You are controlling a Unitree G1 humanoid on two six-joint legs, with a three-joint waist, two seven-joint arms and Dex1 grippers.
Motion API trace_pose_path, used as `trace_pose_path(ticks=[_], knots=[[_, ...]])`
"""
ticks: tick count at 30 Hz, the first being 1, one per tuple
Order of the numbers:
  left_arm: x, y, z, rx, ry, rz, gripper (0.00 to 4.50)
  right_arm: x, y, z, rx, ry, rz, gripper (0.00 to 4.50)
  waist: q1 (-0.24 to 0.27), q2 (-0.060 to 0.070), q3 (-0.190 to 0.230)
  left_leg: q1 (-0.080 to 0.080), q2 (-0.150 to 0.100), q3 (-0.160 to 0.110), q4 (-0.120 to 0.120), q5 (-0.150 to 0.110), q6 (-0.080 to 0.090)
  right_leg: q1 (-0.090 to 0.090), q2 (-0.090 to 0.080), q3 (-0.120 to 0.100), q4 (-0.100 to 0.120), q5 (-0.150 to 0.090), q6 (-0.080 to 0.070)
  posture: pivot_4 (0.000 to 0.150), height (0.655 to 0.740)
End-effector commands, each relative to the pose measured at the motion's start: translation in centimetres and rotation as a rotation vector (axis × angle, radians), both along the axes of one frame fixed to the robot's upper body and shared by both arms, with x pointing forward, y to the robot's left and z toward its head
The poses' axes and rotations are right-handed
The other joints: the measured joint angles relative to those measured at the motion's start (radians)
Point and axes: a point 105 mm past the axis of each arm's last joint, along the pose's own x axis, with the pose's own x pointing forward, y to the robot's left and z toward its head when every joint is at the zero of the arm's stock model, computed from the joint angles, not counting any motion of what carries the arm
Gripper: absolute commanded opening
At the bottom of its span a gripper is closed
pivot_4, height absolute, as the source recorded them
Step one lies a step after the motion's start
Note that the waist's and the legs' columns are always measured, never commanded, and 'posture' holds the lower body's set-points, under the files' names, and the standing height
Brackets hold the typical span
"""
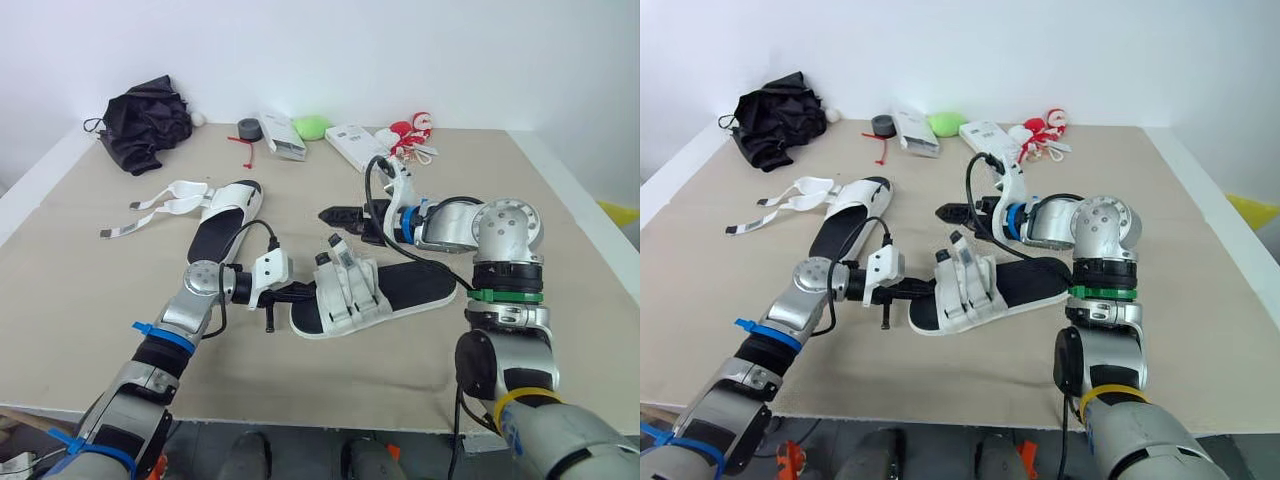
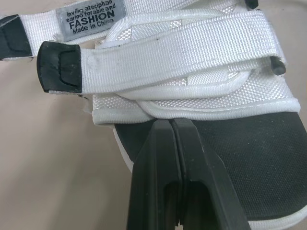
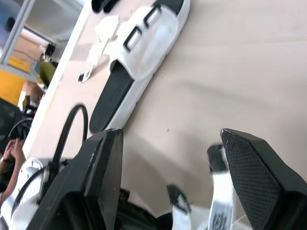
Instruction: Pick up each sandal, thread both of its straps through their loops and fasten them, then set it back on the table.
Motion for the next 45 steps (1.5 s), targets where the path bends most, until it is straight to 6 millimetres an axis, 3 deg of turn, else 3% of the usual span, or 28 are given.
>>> trace_pose_path(ticks=[1, 4, 7, 12, 16, 21, 24, 31, 40, 45], knots=[[-0.9, 0.2, -3.6, 0.082, 0.115, 0.005, 0.00, -0.3, -1.1, 3.2, 0.038, -0.105, 0.024, 3.55, 0.000, 0.000, 0.000, 0.000, 0.000, 0.000, 0.000, 0.000, 0.000, 0.000, 0.000, 0.000, 0.000, 0.000, 0.000, 0.150, 0.7380], [-0.5, -0.4, -1.0, -0.040, 0.100, 0.003, 0.00, -1.9, -2.7, 4.7, 0.036, -0.195, 0.091, 3.55, 0.002, 0.001, 0.001, -0.002, -0.002, -0.001, 0.001, 0.000, 0.000, -0.001, 0.000, 0.002, 0.000, -0.003, 0.000, 0.150, 0.7380], [0.0, -0.7, 3.5, -0.194, 0.067, -0.002, 0.00, -5.8, -5.3, 5.4, -0.036, -0.368, 0.213, 3.55, 0.002, 0.000, 0.004, -0.009, -0.004, -0.002, 0.002, 0.000, 0.000, -0.003, 0.000, 0.004, 0.000, -0.002, 0.004, 0.150, 0.7380], [-0.6, 0.2, 7.2, -0.285, 0.047, -0.012, 0.00, -10.9, -7.5, 3.3, -0.159, -0.469, 0.385, 3.55, -0.010, 0.000, 0.017, -0.012, -0.005, -0.006, 0.001, -0.003, 0.001, -0.005, 0.004, 0.007, 0.000, -0.006, 0.003, 0.150, 0.7380], [-1.6, 2.2, 8.4, -0.268, 0.045, -0.006, 0.00, -13.3, -9.3, 1.0, -0.254, -0.477, 0.462, 3.55, -0.024, 0.002, 0.023, -0.010, -0.004, -0.006, 0.001, -0.006, 0.005, -0.005, 0.007, 0.009, 0.001, -0.010, 0.004, 0.150, 0.7380], [-2.3, 5.6, 7.6, -0.160, 0.046, 0.047, 0.00, -12.8, -10.2, -1.9, -0.356, -0.446, 0.462, 3.55, -0.034, 0.001, 0.027, -0.007, -0.002, -0.006, 0.001, -0.005, 0.004, -0.004, 0.009, 0.010, 0.001, -0.012, 0.006, 0.150, 0.7380], [-2.6, 7.1, 7.7, -0.155, 0.037, 0.094, 0.00, -12.3, -9.7, -3.1, -0.361, -0.446, 0.478, 3.55, -0.031, -0.002, 0.029, -0.006, 0.002, -0.006, 0.001, -0.003, -0.001, -0.004, 0.014, 0.014, 0.002, -0.009, 0.003, 0.150, 0.7380], [-4.6, 8.2, 8.9, -0.273, 0.067, 0.134, 0.00, -11.0, -8.2, -5.3, -0.372, -0.441, 0.527, 3.55, -0.030, -0.006, 0.032, -0.008, 0.001, -0.005, 0.002, 0.001, -0.010, -0.004, 0.015, 0.019, 0.002, -0.007, 0.005, 0.150, 0.7380], [-6.3, 8.7, 9.7, -0.364, 0.041, 0.199, 0.00, -9.6, -5.5, -6.0, -0.310, -0.448, 0.589, 3.55, -0.030, -0.008, 0.034, -0.007, 0.002, -0.006, 0.002, 0.001, -0.010, -0.005, 0.016, 0.019, 0.005, -0.008, 0.004, 0.150, 0.7380], [-6.6, 8.7, 9.2, -0.364, 0.034, 0.236, 0.00, -8.6, -4.6, -6.3, -0.286, -0.438, 0.570, 2.00, -0.030, -0.008, 0.034, -0.007, 0.002, -0.006, 0.004, 0.001, -0.010, -0.004, 0.016, 0.020, 0.006, -0.008, 0.004, 0.150, 0.7380]])
